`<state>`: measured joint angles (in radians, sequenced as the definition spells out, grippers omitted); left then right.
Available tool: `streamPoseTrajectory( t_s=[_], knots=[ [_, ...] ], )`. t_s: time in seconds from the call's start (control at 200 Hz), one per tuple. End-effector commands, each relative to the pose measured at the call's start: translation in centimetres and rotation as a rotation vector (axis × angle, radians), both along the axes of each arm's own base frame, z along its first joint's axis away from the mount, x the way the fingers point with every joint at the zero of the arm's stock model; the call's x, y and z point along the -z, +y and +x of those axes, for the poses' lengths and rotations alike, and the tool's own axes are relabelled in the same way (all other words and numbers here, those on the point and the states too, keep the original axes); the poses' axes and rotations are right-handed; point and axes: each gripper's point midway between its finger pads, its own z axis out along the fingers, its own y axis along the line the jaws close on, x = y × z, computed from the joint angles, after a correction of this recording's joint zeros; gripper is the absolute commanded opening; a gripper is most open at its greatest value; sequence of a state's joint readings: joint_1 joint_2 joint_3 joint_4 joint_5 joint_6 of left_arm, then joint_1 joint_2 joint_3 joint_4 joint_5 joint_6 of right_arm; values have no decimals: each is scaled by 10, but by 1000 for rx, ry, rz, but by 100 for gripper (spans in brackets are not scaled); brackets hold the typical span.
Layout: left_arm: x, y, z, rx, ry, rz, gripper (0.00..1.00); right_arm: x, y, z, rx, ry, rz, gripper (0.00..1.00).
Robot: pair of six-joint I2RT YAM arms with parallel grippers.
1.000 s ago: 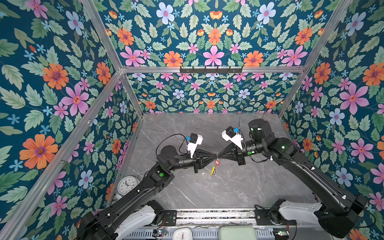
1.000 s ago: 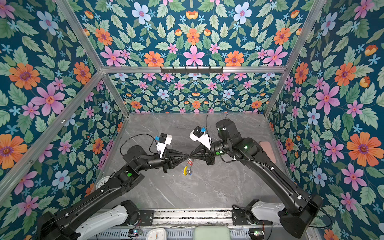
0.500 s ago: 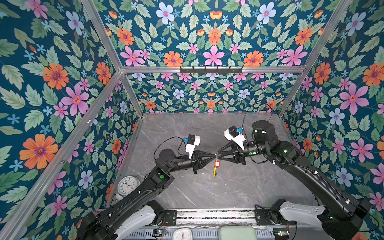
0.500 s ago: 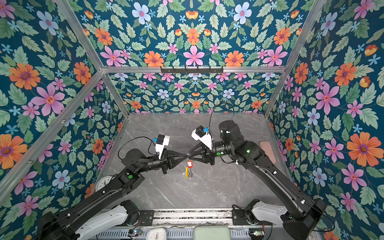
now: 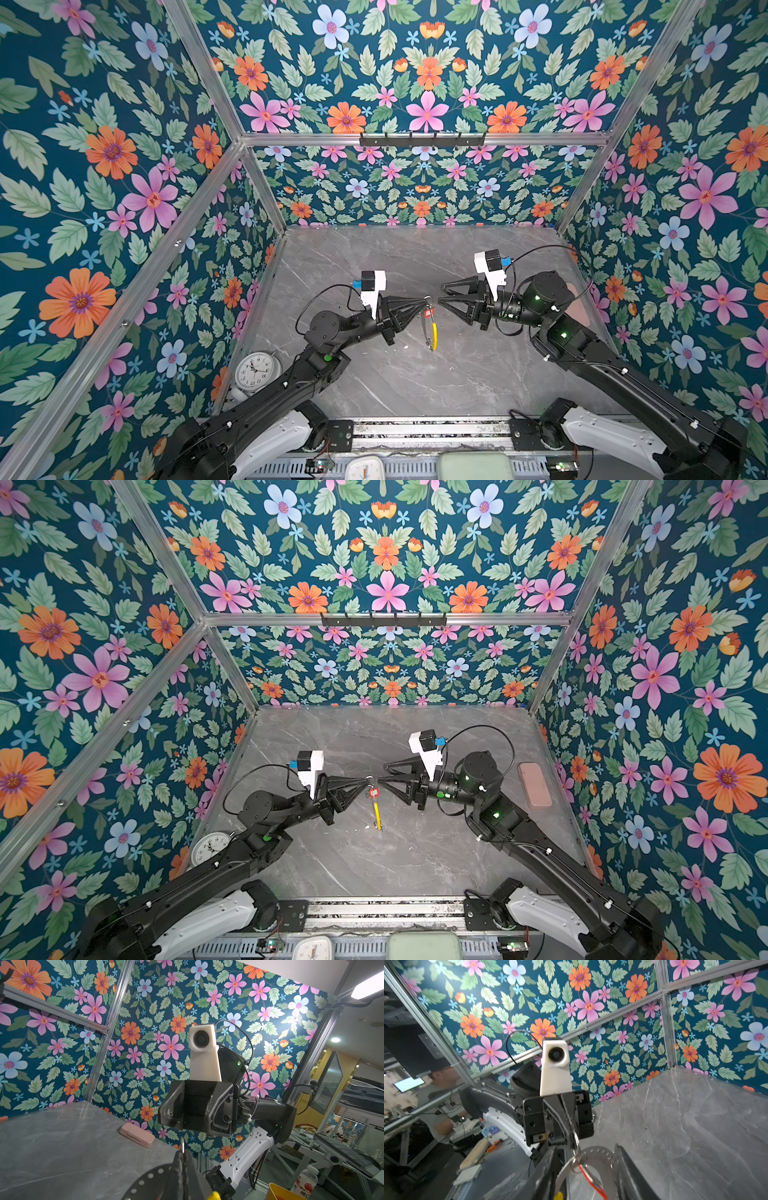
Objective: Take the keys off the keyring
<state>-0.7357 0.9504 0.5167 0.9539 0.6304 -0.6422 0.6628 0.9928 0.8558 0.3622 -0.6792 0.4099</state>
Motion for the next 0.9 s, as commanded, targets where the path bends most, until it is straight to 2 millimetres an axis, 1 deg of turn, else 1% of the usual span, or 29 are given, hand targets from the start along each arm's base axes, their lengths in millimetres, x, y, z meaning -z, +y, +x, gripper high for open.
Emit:
streamPoseTrajectory(
  t_s=[0.0,0.17,0.375,0.52,0.745,0.895],
  knots=[
    [-26,11,-6,-13,-87,-121,3,-27,0,0,7,-32,119,46],
    [-26,10,-6,0,-96,-149,3,-17,10,5,-16,8,120,44],
    [-24,9,-6,2,-94,-149,3,-12,18,1,-74,27,118,33],
    [-23,10,-6,-1,-94,-147,2,-8,24,-5,-111,33,107,28],
    [-22,10,-5,-7,-93,-147,2,-5,25,-7,-118,33,98,23],
    [-20,10,-4,-8,-87,-141,2,-3,23,-7,-106,31,97,22]
  ],
)
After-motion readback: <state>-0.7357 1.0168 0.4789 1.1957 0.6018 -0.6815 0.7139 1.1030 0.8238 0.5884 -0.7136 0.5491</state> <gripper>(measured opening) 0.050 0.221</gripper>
